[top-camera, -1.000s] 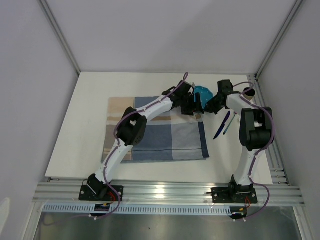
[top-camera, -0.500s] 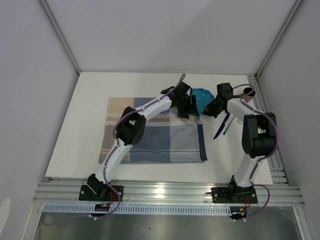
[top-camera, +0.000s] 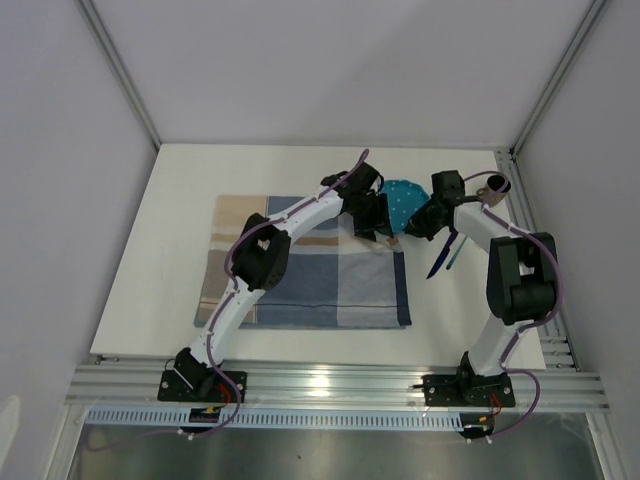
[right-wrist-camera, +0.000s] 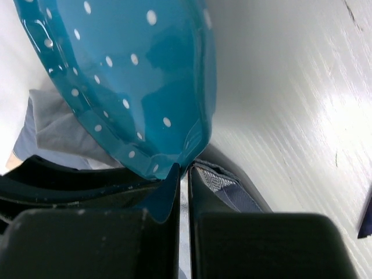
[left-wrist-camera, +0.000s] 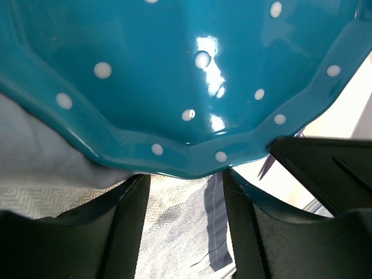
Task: Set the dinner table for one person
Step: Pick up the plate at the center of the board.
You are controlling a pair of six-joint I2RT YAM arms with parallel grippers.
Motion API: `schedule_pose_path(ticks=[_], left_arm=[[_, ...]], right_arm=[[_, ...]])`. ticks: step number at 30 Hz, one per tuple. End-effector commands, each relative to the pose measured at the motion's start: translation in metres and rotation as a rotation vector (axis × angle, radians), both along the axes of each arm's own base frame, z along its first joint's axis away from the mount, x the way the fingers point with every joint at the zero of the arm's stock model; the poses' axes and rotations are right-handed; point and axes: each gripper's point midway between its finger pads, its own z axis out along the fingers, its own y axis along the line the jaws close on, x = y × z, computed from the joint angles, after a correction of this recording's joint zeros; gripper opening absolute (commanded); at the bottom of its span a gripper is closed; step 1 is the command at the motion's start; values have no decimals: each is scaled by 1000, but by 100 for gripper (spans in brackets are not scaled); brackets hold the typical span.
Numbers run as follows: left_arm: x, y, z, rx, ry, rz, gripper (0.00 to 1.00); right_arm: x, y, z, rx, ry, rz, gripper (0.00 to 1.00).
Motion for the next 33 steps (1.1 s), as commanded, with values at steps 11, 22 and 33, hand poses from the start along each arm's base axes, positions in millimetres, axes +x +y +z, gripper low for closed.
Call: schedule_pose_path(ticks=[11,22,33], left_arm=[[44,19,56,-194,-139,254,61],[68,21,60,-125,-113,292,58],[84,28,77,-96,-174,307,53]], right_arm=[[-36,22,18,16,32,136,0],[-35,24,20,8,25,146,0],[-33,23,18,-5,25,148,0]])
